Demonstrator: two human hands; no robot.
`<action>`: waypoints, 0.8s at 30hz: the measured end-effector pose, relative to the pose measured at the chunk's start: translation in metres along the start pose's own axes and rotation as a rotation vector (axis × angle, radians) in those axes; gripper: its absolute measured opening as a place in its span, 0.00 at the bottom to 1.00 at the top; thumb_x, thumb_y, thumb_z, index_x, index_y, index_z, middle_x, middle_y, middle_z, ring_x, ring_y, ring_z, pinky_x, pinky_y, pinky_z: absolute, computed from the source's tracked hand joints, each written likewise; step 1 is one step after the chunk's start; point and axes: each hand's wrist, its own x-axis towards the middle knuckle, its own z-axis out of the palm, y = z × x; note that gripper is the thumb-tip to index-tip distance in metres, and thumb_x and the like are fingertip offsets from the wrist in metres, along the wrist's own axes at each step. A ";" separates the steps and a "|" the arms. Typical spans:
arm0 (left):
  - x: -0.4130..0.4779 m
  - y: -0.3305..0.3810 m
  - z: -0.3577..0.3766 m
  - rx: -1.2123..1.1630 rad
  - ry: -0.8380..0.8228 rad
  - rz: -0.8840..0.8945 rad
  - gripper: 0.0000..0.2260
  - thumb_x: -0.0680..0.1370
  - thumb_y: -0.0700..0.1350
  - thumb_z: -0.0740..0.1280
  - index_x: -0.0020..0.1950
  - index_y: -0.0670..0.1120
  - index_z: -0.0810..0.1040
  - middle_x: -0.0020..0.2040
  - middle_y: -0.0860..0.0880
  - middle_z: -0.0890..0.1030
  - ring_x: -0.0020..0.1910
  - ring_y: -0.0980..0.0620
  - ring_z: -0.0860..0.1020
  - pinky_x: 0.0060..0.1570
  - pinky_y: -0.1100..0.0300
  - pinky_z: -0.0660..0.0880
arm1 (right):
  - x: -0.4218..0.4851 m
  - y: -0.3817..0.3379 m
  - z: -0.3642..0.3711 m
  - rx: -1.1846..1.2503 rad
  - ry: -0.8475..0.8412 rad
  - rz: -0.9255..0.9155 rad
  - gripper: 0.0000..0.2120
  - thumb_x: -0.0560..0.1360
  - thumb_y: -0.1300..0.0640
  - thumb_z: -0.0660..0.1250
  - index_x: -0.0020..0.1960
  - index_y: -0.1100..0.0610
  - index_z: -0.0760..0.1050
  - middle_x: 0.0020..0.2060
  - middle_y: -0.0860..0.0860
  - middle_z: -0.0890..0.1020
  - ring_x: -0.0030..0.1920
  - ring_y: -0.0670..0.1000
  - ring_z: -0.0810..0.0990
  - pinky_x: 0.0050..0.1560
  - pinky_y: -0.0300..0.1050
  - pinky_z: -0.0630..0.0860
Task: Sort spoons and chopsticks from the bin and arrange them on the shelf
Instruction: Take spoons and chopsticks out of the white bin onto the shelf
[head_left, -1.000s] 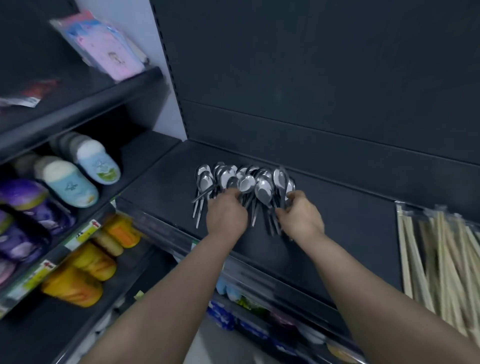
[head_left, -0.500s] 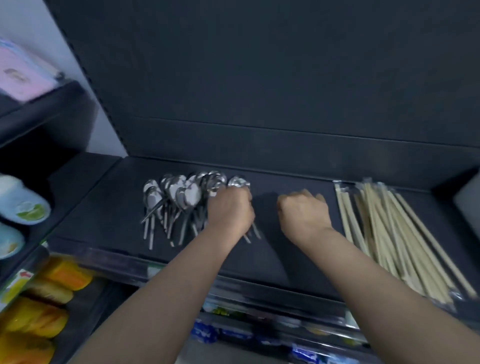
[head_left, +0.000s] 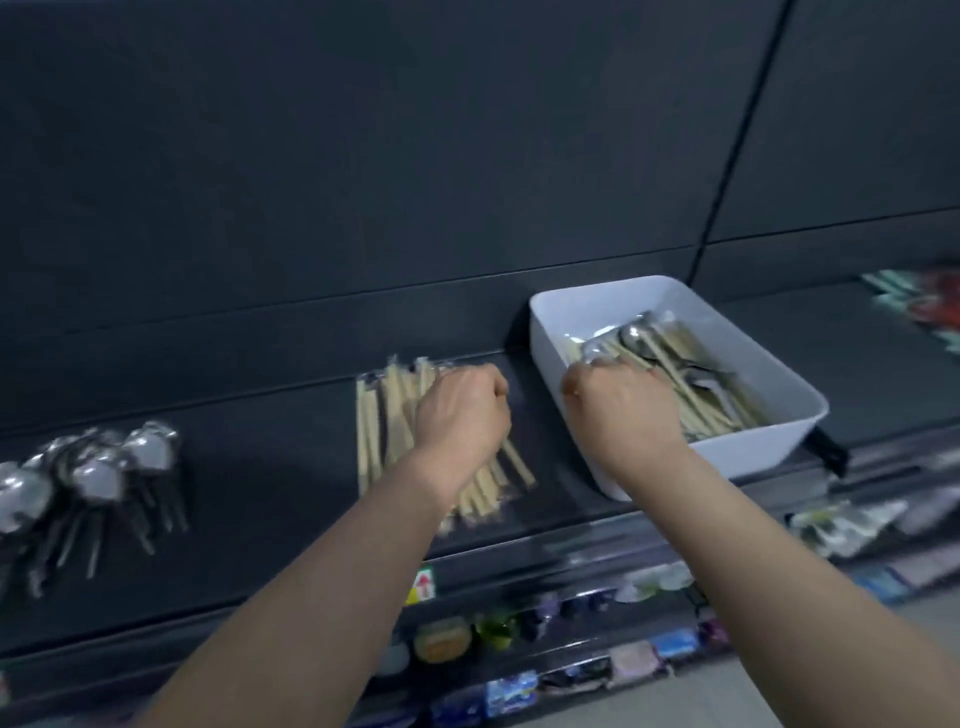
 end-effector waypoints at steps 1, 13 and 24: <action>0.000 0.022 0.009 0.001 -0.007 0.016 0.12 0.78 0.42 0.61 0.56 0.53 0.80 0.54 0.52 0.82 0.58 0.48 0.77 0.52 0.55 0.76 | -0.004 0.026 0.000 -0.006 -0.007 0.025 0.10 0.73 0.60 0.61 0.50 0.51 0.79 0.47 0.52 0.81 0.52 0.57 0.78 0.46 0.47 0.68; 0.030 0.129 0.063 0.036 -0.060 0.046 0.15 0.77 0.34 0.57 0.53 0.46 0.81 0.51 0.48 0.82 0.49 0.46 0.78 0.47 0.52 0.77 | 0.000 0.154 0.035 0.163 -0.190 0.134 0.13 0.74 0.62 0.62 0.52 0.48 0.80 0.47 0.49 0.82 0.48 0.55 0.80 0.42 0.43 0.66; 0.098 0.122 0.100 0.106 -0.280 0.016 0.16 0.76 0.31 0.58 0.60 0.42 0.76 0.55 0.43 0.80 0.53 0.43 0.78 0.49 0.51 0.77 | 0.083 0.151 0.073 0.227 -0.473 0.129 0.15 0.74 0.65 0.61 0.57 0.55 0.79 0.55 0.54 0.80 0.55 0.58 0.79 0.53 0.48 0.77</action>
